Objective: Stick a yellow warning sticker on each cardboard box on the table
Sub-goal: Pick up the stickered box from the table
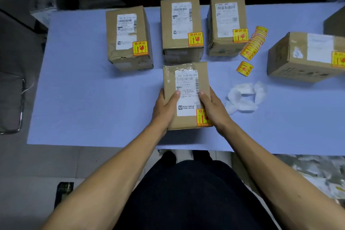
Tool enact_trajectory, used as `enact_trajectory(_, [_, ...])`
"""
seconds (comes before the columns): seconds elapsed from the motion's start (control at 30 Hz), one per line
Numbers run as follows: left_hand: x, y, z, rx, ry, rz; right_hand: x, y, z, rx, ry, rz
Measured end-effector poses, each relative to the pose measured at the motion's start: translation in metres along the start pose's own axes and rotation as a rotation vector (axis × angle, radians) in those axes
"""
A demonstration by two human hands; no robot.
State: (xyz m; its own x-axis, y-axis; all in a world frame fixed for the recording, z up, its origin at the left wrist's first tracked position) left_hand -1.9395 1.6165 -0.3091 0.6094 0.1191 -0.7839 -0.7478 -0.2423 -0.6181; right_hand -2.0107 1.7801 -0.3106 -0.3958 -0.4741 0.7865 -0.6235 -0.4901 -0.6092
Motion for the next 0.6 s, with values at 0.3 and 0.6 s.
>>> enact_trajectory(0.3, [0.021,-0.04,-0.102,-0.111,-0.025,0.003,0.038,0.003,0.102,0.172,-0.127,-0.04])
enact_trajectory(0.6, [0.043,-0.066,-0.21,-0.209,-0.145,0.014,0.074,0.033,0.209,0.324,-0.247,-0.045])
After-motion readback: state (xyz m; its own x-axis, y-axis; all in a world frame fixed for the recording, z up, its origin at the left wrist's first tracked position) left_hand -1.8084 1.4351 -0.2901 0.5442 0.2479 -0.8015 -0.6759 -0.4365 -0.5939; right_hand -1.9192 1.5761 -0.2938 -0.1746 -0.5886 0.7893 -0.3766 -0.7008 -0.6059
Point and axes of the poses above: each hand's wrist, its own y-axis towards the middle knuckle, its own z-axis out of the palm, x = y × z, the point moved 7 cm from there along y, towards the middle knuckle, and after that the axes turned 13 degrees about x, right-handed, at the moved point
